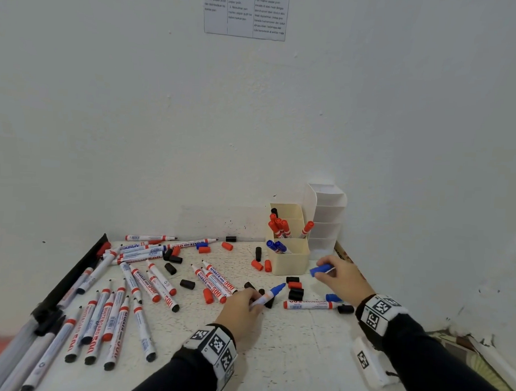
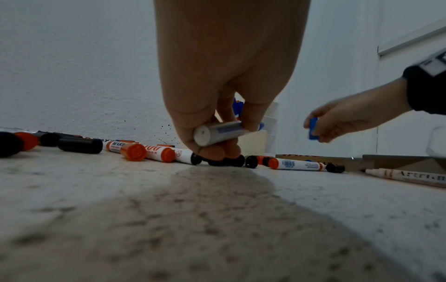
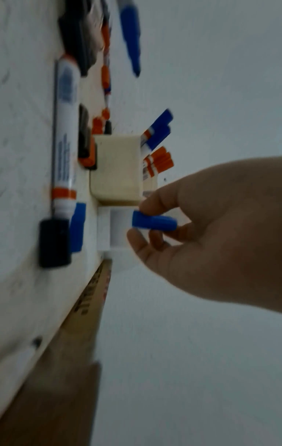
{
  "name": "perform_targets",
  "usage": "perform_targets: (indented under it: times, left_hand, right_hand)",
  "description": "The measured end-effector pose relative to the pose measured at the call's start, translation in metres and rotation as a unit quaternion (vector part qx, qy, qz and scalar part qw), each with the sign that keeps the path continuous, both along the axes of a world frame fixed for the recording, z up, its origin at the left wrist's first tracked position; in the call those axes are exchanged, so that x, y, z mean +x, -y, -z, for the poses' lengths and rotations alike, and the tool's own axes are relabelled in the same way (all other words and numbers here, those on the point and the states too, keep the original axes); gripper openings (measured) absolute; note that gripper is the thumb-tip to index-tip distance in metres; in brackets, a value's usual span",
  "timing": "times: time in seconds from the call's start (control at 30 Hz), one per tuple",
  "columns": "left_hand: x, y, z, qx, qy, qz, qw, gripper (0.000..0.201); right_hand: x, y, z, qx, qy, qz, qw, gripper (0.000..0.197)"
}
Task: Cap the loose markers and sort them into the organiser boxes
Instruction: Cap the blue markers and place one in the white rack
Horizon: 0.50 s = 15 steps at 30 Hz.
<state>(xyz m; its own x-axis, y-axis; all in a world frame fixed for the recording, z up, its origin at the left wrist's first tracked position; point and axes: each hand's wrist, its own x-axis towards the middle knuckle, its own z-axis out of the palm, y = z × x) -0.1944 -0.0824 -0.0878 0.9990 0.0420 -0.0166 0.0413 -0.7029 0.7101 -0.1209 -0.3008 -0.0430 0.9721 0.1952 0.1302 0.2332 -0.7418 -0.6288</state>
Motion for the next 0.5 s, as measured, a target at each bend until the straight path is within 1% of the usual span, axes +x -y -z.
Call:
perform_targets:
  times: [0.1,0.23,0.3,0.4,0.43,0.5]
  left_hand:
    - [-0.003,0.003,-0.004,-0.002,0.005,0.018,1.0,0.023]
    - [-0.01,0.004,-0.009,-0.002,0.024,0.049,0.999,0.022]
    - [-0.012,0.003,-0.01,-0.013,0.029,0.048,0.998,0.024]
    - [-0.012,0.0,-0.012,-0.034,0.032,0.023,0.999,0.024]
    - [-0.011,0.0,-0.012,-0.035,0.034,0.02,0.999,0.025]
    - [-0.011,0.001,-0.014,-0.035,0.035,0.028,0.998,0.025]
  right_hand:
    - [-0.011,-0.021,-0.002,0.011,-0.001,-0.071,0.997,0.015]
    - [-0.019,-0.033,0.001,0.014,-0.065,-0.137,0.988,0.021]
    - [-0.022,-0.035,0.0,0.026,-0.069,-0.141,0.987,0.023]
    - [-0.022,-0.033,-0.005,0.061,-0.006,-0.084,0.995,0.023]
    - [-0.021,-0.031,-0.007,0.058,0.004,-0.081,0.995,0.023]
    - [-0.022,-0.029,-0.009,0.026,-0.018,-0.112,0.993,0.022]
